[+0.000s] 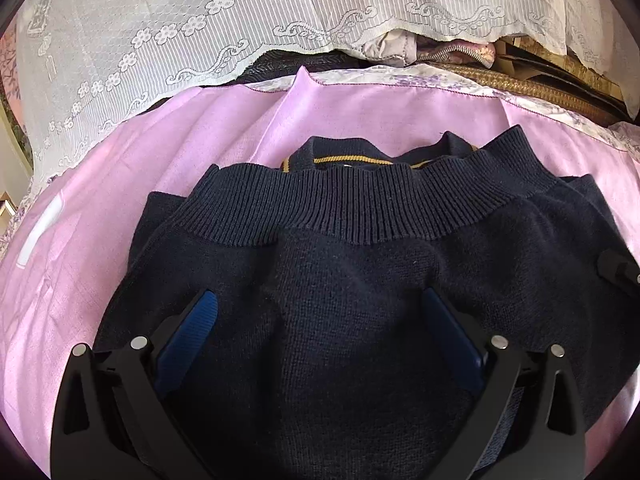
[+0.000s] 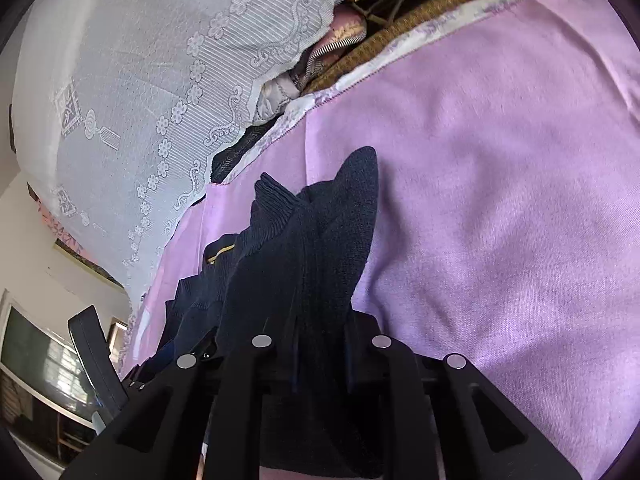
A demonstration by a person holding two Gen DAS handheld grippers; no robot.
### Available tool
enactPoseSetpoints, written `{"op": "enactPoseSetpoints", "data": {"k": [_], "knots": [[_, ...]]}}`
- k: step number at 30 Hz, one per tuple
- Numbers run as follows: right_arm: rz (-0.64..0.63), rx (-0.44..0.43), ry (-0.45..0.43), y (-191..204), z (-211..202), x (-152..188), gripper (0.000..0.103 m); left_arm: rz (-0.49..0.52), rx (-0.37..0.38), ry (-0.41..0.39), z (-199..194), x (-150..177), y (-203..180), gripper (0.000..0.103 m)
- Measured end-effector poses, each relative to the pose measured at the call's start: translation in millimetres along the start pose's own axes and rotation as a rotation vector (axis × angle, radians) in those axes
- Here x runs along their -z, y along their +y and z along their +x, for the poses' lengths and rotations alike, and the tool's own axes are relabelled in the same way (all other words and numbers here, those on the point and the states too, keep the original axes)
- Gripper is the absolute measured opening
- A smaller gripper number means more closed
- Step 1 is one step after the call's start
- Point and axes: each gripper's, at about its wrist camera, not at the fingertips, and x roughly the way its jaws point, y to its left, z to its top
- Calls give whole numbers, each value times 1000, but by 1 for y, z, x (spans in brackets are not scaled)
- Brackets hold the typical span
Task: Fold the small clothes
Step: 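Grasp the bundle's side edge with the right gripper, then lift the held side with the right gripper and fold it over the bundle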
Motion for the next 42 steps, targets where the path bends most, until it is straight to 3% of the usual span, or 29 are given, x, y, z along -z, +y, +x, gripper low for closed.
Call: {"op": "enactPoseSetpoints", "data": {"k": [5, 11, 18, 22, 25, 29, 38, 42], "knots": [[-57, 43, -35, 22, -10, 1, 16, -13, 23, -25, -8, 0, 5, 97], [-123, 49, -65, 46, -21, 2, 15, -43, 164, -96, -40, -11, 4, 98], [-174, 45, -71, 66, -24, 5, 15, 40, 72, -31, -19, -18, -40, 98], [-227, 72, -88, 84, -26, 9, 15, 45, 76, -50, -22, -20, -39, 98], [-291, 104, -113, 103, -28, 13, 15, 27, 104, -57, -25, -22, -33, 96], [-349, 141, -139, 127, -28, 20, 16, 18, 138, -68, -34, -25, -23, 83], [-441, 181, -182, 194, -15, 41, 16, -15, 117, -94, -46, -31, 34, 81], [-477, 184, -178, 226, -4, 51, 16, -53, 139, -71, -45, -33, 67, 77]]}}
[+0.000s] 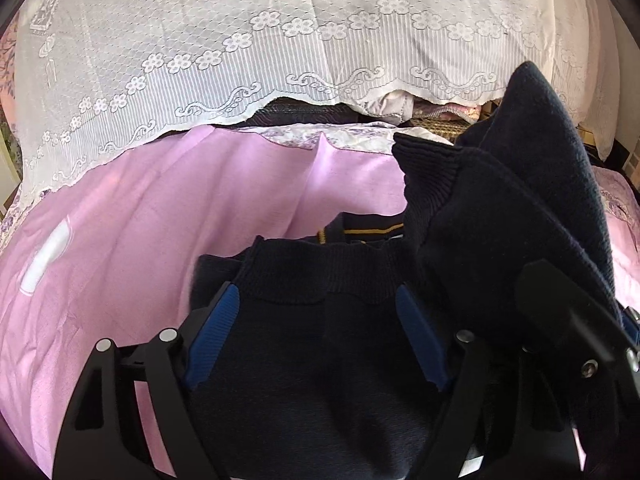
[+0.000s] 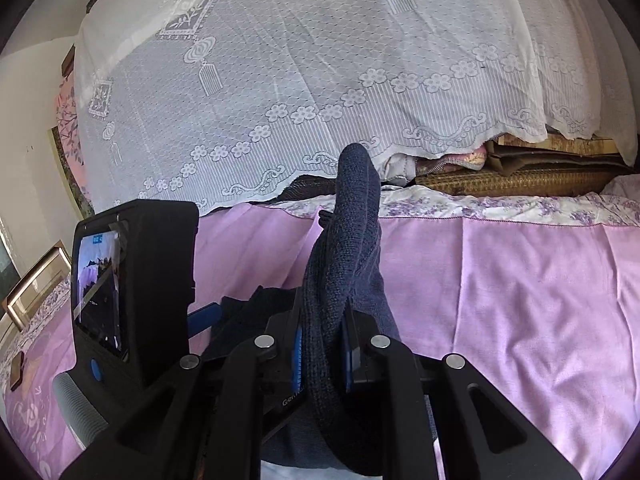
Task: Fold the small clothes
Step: 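Lift the held side with the right gripper and fold it over the bundle, then lower the folded side onto the bundle and open the right gripper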
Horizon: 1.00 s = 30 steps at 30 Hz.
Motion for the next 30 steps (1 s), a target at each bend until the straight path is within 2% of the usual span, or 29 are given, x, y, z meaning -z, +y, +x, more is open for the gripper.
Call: {"op": "enactPoseSetpoints", "data": {"k": [6, 13, 23, 28, 30], "knots": [[-49, -20, 13, 53, 13, -1, 16, -81, 13, 16, 0, 4, 59, 71], [-74, -28, 47, 99, 41, 9, 16, -173, 16, 41, 15, 17, 110, 71], [-38, -52, 134, 109, 84, 35, 16, -180, -22, 155, 52, 40, 135, 72], [-27, -65, 162, 105, 92, 44, 17, -144, -75, 186, 60, 46, 132, 80], [-30, -79, 170, 105, 94, 46, 23, -136, -89, 193, 60, 47, 132, 83]]}}
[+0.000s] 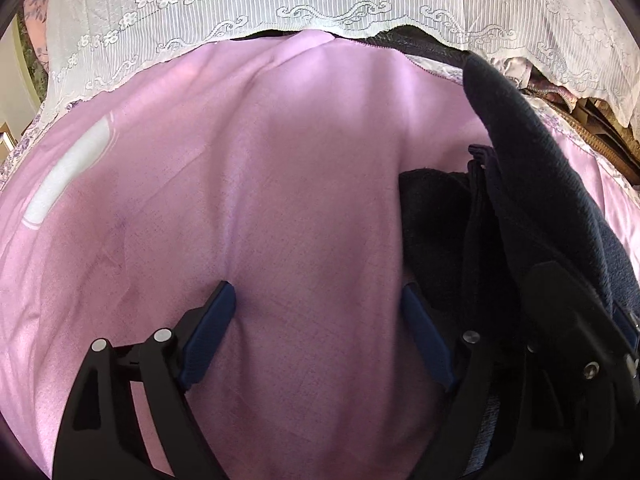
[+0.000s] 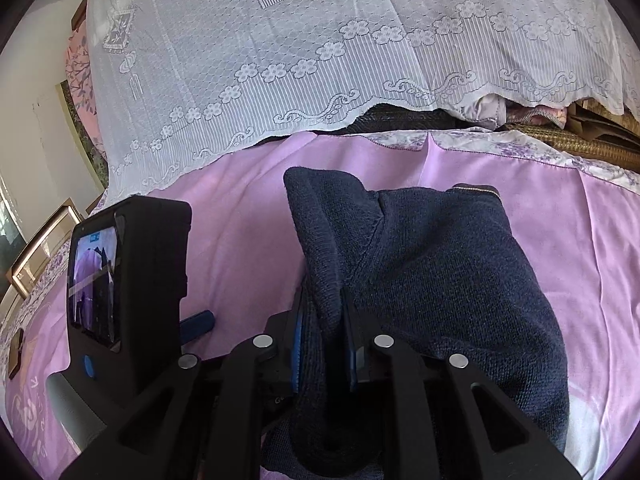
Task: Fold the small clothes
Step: 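Lower the folded side onto the bundle and open the right gripper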
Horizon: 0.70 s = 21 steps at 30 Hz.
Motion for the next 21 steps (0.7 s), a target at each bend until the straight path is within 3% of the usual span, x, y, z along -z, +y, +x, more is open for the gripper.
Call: {"op": "enactPoseSetpoints", "data": {"k": [2, 4, 5, 6, 10, 12, 14, 18, 21], "knots": [[6, -24, 8, -1, 1, 0, 25, -1, -12, -3, -4, 2, 3, 84], [21, -95, 23, -4, -1, 0, 33, -21, -27, -10, -9, 3, 11, 91], [22, -137, 23, -4, -4, 0, 41, -46, -47, -14, -12, 3, 18, 99], [20, -170, 18, -4, -8, 0, 45, -77, -55, -18, -14, 3, 27, 99], [57, -291, -14, -10, -35, -9, 45, -227, 27, -24, -23, 1, 67, 99], [73, -310, -47, -21, -54, -13, 45, -257, 50, -44, -33, 1, 77, 99], [67, -289, -83, -36, -71, -14, 45, -248, 54, -66, -43, 1, 77, 99], [47, -147, -130, -68, -91, -9, 43, -186, 109, -76, -61, 3, 60, 98], [55, -74, -110, -89, -90, -2, 38, -129, 134, -101, -79, 5, 41, 98]]}}
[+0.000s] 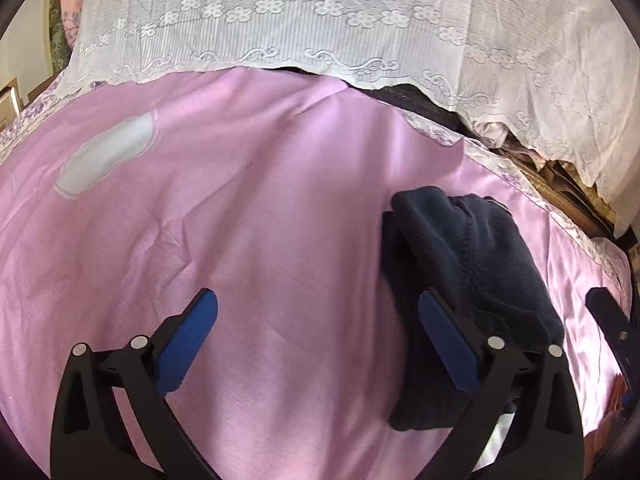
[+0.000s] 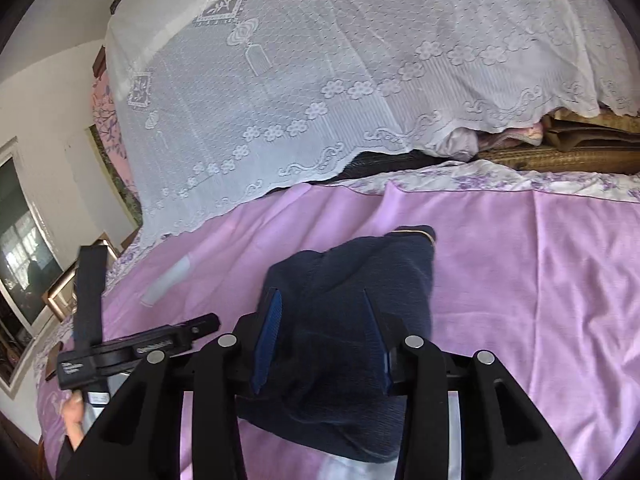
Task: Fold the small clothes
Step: 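Lower the folded side onto the bundle and open the right gripper, then press the narrow folded bundle flat with the right gripper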
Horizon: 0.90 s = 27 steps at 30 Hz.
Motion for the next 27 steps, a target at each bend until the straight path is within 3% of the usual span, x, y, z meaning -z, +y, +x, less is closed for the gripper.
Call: {"op": "enactPoseSetpoints", "data": {"k": [5, 7, 10, 12, 14, 15, 16, 20, 25, 27], "knots": [[-65, 105, 28, -11, 2, 15, 37, 131, -10, -21, -17, 10, -37, 98], [-111, 110, 68, -5, 8, 25, 37, 184, -77, -1, -7, 18, -49, 98], [-220, 163, 125, 7, 19, 40, 38, 239, -246, 37, 19, 31, -50, 99], [-270, 187, 160, 11, 22, 52, 45, 204, -315, 106, 40, 35, -31, 99], [-288, 193, 180, 8, 22, 58, 47, 72, -264, 191, 54, 36, 3, 99], [-272, 188, 188, 4, 22, 59, 47, 23, -222, 201, 54, 34, 15, 99], [-239, 174, 196, -2, 22, 57, 48, 11, -250, 182, 49, 31, 19, 99], [-127, 109, 223, -22, 27, 56, 60, 33, -294, 120, 31, 30, 14, 99], [-96, 82, 242, -29, 33, 61, 70, 73, -136, -30, -16, 24, -24, 98], [-91, 75, 248, -30, 35, 63, 73, 131, -121, -69, -24, 27, -48, 98]]}}
